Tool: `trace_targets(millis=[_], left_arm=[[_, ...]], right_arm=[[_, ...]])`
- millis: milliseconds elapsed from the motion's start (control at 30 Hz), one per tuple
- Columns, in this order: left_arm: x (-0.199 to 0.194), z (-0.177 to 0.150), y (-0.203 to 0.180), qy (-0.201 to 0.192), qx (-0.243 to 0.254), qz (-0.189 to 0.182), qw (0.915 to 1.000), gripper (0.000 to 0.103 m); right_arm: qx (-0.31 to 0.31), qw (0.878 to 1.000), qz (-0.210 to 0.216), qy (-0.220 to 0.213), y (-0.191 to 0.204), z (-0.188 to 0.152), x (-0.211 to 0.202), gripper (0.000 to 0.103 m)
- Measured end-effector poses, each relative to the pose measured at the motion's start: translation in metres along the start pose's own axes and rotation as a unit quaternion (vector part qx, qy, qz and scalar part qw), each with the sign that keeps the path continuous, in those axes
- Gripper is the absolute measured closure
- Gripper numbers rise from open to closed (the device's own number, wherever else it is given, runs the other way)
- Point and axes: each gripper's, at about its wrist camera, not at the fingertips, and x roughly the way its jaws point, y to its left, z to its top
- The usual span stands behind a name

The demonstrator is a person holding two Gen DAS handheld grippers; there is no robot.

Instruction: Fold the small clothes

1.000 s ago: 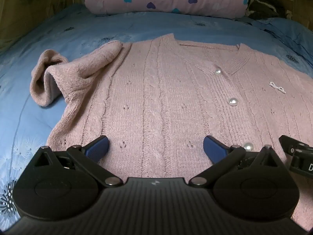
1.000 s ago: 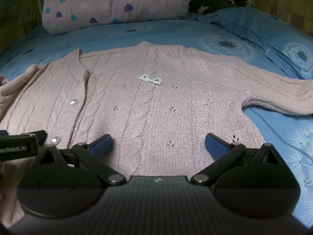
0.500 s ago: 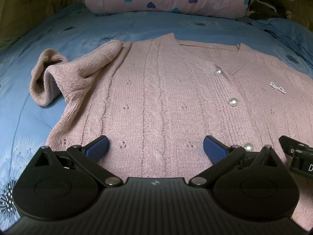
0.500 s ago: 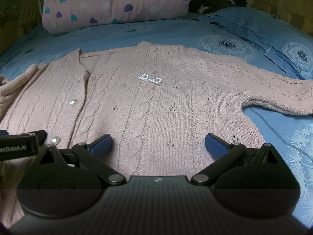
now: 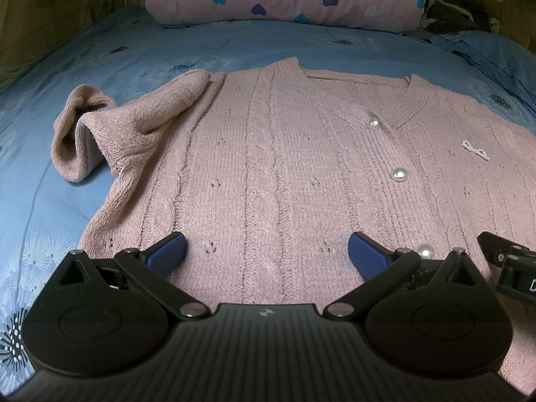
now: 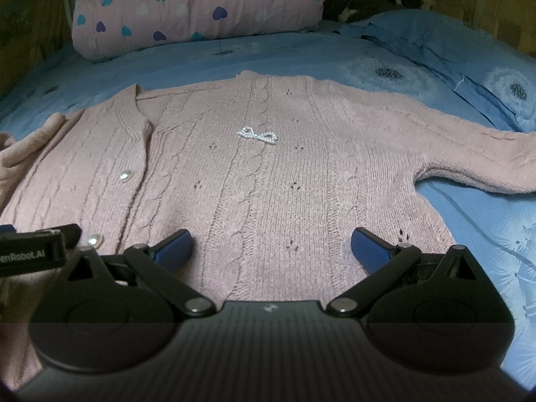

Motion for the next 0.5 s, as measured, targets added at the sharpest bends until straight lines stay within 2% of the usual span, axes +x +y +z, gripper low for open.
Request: trace_targets(millis=[500], left_arm=[[0.0, 0.0009, 0.0002, 0.002, 0.0, 0.0, 1.0, 0.0]], right_arm=[[0.0, 1.0, 0.0, 0.0, 0.0003, -0.0003, 0.003, 0.0]])
